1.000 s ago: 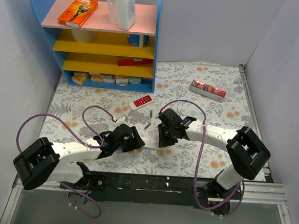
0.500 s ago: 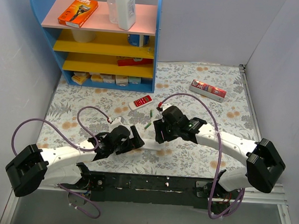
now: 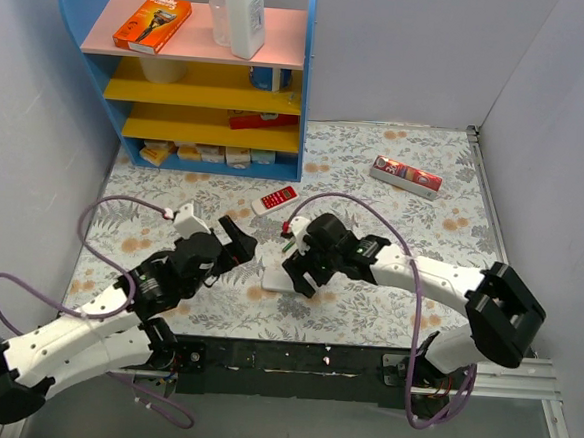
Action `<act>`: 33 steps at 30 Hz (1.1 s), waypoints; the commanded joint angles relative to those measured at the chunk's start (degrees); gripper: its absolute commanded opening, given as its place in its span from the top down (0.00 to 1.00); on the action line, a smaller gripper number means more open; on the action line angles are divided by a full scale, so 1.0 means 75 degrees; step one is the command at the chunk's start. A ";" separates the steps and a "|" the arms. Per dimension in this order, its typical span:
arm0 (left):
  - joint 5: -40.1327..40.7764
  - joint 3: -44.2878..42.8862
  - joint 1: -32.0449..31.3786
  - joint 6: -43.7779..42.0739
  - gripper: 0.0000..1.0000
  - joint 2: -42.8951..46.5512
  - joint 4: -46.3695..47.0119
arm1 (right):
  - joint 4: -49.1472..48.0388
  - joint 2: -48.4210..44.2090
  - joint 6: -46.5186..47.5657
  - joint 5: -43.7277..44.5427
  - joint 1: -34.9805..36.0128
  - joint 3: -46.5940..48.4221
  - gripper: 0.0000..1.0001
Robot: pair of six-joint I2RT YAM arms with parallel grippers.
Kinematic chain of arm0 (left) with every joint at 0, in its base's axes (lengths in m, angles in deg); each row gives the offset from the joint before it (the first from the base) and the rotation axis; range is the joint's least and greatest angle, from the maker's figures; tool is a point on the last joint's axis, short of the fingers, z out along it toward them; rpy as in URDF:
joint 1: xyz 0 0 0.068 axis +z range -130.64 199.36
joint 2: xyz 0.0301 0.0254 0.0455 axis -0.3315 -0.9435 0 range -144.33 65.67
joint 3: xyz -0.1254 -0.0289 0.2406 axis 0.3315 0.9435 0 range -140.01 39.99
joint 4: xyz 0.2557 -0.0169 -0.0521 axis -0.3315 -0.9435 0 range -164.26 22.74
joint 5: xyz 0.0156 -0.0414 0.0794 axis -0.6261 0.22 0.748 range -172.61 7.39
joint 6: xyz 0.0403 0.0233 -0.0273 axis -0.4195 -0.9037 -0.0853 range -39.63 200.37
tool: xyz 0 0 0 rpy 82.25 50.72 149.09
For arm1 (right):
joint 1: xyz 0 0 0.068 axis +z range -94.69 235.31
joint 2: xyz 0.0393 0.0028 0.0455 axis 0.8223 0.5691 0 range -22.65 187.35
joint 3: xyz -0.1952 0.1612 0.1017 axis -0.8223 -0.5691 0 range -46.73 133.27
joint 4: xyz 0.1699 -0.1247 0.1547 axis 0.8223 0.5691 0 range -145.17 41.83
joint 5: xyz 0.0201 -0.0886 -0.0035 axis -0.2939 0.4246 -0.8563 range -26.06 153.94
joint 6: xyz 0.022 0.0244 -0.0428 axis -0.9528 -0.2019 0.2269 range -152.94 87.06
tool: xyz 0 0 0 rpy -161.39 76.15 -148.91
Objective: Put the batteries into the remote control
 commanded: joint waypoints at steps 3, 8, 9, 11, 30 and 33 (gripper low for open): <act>0.1980 -0.1212 0.0036 -0.1178 0.02 0.1072 -0.1455 | -0.0055 0.1628 0.1613 -0.0126 0.0464 0.1418 0.13; 0.2659 -0.0944 0.0036 -0.2011 0.02 0.1938 -0.1175 | 0.0543 0.2545 0.1801 0.0015 0.0675 0.2262 0.13; 0.2742 -0.0874 0.0036 -0.2139 0.02 0.2068 -0.1128 | 0.0601 0.2743 0.1755 0.0085 0.0676 0.2309 0.13; 0.2894 -0.0663 0.0036 -0.2176 0.02 0.2256 -0.1023 | 0.0730 0.2850 0.1673 0.0355 0.0676 0.2310 0.14; 0.3844 -0.0580 0.0082 -0.1660 0.02 0.2690 -0.1631 | 0.0427 0.0801 -0.2382 0.1785 -0.3634 -0.0150 0.30; 0.3891 -0.0615 0.0222 -0.1590 0.02 0.2795 -0.1690 | 0.0146 0.0461 -0.2452 0.1738 -0.3906 -0.0303 0.24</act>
